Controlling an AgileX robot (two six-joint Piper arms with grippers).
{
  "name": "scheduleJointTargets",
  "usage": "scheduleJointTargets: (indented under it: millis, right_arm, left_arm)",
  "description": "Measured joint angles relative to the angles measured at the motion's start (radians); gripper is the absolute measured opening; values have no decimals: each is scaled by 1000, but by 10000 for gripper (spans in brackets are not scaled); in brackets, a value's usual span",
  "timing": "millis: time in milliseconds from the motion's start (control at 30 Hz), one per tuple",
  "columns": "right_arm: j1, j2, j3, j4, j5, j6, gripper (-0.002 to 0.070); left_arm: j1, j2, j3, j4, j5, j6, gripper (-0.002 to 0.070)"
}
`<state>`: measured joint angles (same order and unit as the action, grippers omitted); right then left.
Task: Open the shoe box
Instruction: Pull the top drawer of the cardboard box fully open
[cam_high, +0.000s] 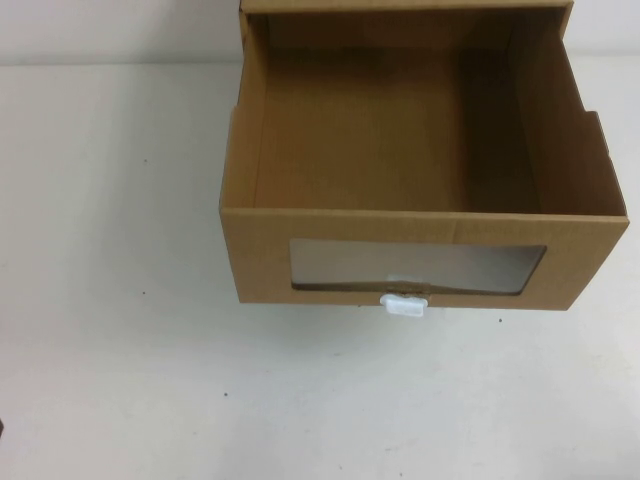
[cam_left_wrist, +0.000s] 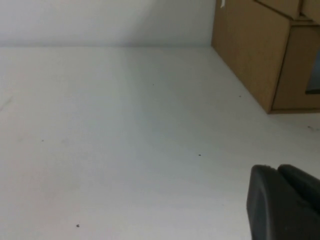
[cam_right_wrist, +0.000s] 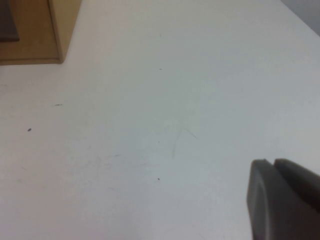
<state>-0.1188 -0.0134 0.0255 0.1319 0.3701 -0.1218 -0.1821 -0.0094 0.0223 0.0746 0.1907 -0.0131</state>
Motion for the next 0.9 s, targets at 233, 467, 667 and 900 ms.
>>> scheduleJointTargets:
  millis: [233,467,667,900]
  right_arm:
    - [0,0,0,2,0,0,-18]
    - [0,0,0,4,0,0,-18]
    - [0,0,0,4,0,0,-18]
    - [0,0,0,4,0,0,-18]
  left_arm:
    - [41,0,2,-64,116,111,-6]
    - [44,0,2,-101,152,171,-6]
    - [44,0,2,-101,154,172,-6]
    - [60,0,2,-101,154,175,-6]
